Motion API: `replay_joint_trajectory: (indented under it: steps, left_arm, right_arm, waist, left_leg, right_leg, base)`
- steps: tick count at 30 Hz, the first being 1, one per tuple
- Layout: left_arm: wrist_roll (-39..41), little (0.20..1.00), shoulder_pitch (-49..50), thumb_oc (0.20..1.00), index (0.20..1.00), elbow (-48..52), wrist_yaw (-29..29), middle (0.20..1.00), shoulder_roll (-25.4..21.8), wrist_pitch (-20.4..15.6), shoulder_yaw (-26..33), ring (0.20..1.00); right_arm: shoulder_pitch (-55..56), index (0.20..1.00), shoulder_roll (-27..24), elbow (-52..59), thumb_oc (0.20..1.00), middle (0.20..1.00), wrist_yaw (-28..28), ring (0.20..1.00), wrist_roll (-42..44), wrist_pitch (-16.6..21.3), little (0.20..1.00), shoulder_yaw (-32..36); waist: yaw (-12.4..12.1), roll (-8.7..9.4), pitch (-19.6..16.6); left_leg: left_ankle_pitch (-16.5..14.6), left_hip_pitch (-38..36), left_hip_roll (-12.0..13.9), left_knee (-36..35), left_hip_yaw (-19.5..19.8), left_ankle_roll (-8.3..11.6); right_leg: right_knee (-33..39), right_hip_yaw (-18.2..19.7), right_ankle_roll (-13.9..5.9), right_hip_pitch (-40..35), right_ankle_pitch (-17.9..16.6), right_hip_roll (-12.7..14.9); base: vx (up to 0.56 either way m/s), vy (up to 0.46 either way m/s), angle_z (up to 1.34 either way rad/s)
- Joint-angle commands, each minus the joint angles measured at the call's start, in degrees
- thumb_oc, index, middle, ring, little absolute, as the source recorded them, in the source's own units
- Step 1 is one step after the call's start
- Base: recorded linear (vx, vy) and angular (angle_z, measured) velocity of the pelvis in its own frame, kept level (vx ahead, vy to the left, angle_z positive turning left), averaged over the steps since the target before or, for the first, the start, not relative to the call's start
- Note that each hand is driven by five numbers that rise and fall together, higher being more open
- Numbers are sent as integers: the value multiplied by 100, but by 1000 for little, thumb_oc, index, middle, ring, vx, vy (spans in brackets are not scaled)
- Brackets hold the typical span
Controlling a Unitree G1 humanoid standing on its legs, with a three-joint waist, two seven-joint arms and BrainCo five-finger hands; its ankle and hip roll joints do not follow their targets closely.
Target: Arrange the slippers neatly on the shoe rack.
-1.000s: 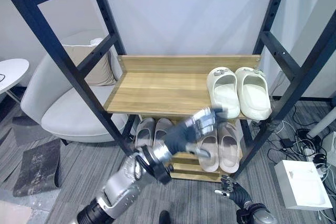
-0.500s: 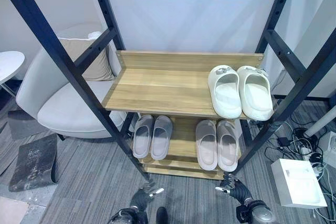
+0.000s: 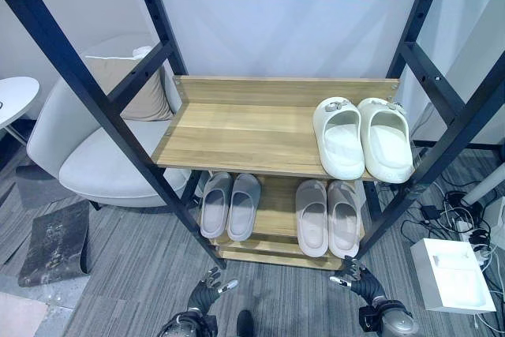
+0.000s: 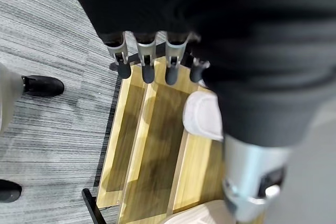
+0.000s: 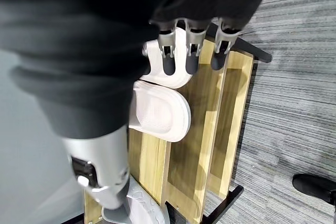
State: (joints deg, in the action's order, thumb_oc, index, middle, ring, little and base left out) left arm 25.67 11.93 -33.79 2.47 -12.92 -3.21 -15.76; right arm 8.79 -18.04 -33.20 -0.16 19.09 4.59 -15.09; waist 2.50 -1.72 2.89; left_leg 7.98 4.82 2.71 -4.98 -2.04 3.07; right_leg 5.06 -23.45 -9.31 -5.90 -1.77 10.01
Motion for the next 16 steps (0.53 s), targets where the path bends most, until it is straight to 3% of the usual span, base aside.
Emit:
replay_joint_trajectory:
  steps: [1,16]
  left_arm:
    - [-281,1000,-573,1000,1000,55,69,1000,-90,-342,-74,1000]
    - [-315,1000,-590,1000,1000,155,90,1000,-103,-328,-158,1000]
  right_arm:
    - [-341,1000,82,221,1000,1000,-83,1000,58,290,1000,-71]
    - [-370,1000,126,157,1000,1000,-151,1000,51,254,1000,-18]
  waist:
    - [-83,229,185]
    - [-78,273,142]
  left_leg:
    - [-696,-525,-146,15,-104,18]
    - [-730,-511,-219,23,-58,-30]
  right_leg:
    - [-6,3,74,259,44,-41]
    - [-44,-32,32,239,4,26]
  base:
    - [0,0,0]
    - [-1,5,0]
